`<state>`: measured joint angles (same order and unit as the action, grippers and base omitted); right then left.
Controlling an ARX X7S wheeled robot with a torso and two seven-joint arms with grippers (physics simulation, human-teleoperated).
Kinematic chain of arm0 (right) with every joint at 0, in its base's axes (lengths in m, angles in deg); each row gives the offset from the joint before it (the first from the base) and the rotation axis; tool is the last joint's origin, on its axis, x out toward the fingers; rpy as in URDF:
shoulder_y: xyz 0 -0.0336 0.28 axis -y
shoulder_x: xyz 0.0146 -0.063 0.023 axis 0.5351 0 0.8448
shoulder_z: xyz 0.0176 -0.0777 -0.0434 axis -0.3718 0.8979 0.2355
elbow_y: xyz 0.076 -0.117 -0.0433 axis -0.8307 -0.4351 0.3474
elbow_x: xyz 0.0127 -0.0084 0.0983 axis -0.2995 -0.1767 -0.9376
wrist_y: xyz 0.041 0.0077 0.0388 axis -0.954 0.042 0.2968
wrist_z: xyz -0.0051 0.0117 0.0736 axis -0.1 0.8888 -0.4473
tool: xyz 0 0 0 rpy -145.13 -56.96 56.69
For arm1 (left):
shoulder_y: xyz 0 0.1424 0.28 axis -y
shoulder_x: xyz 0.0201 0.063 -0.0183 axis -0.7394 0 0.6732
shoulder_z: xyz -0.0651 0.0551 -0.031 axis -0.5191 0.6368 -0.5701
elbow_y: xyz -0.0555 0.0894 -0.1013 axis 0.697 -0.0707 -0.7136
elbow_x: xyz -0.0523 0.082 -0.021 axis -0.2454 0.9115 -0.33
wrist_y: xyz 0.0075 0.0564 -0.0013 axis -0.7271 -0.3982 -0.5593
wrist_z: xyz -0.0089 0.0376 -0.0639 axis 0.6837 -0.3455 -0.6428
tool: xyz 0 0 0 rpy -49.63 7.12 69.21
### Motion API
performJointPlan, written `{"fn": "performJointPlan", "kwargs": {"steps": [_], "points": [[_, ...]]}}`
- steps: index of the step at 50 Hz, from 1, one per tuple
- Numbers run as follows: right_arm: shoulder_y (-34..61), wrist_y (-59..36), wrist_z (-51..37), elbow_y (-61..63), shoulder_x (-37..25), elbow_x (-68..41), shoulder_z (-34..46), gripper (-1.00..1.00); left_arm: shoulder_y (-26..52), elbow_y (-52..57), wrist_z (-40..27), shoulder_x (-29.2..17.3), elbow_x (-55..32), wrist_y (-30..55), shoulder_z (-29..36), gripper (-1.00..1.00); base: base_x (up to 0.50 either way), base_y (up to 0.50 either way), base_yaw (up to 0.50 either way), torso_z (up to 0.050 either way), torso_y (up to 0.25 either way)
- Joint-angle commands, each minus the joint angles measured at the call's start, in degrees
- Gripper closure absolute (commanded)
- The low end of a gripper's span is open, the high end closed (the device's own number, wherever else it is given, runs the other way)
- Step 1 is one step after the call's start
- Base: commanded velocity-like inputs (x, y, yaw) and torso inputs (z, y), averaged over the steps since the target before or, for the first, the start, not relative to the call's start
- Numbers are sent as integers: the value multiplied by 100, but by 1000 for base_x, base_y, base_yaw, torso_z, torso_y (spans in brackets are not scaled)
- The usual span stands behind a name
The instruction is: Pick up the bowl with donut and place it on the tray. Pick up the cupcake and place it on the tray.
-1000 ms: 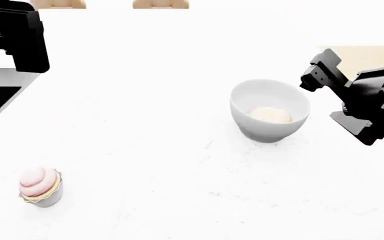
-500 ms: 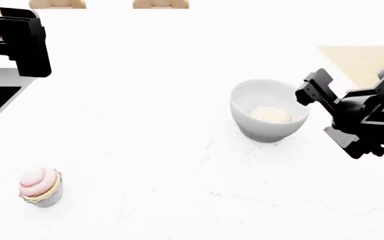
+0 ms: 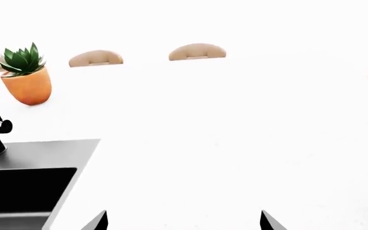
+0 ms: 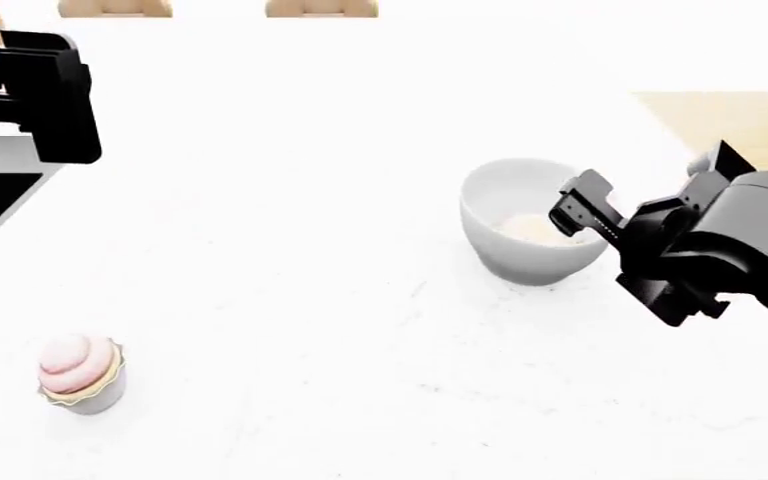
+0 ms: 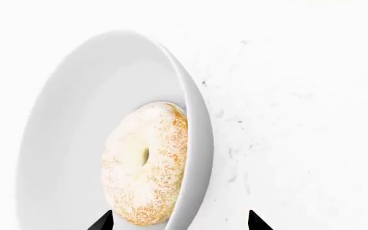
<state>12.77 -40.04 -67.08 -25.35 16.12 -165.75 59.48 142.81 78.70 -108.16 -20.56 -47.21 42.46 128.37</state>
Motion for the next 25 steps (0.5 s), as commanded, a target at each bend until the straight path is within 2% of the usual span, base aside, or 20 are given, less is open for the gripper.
{"fn": "performJointPlan", "kwargs": {"steps": [1,24,25], "points": [[180,-294,-13,-537,325,87,250,-100,-113,-18,171,-40,159,-26,-16,-100,0,0,0,0,0],[197,-424,308,-1570,887,470,617,-100,-273,42,307,-165,261,-103,-16,-100,0,0,0,0,0],[166,-387,280,-1587,880,469,620,100,-262,37,299,-152,258,-99,-10,-100,0,0,0,0,0]]}}
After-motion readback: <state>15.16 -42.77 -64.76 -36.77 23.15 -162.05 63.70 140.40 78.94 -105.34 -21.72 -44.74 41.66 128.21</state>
